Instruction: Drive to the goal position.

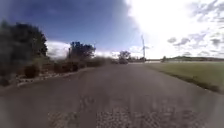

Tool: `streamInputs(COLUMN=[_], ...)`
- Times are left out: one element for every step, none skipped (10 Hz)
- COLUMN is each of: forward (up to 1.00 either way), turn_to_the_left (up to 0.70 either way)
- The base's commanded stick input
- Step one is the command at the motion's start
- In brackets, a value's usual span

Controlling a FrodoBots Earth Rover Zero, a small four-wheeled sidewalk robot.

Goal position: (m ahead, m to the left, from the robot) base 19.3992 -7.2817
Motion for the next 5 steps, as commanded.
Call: streamInputs(forward=[1.00,1.00,1.00,1.00,1.00], turn_to_the_left=[0.00,0.00,0.00,0.00,0.00])
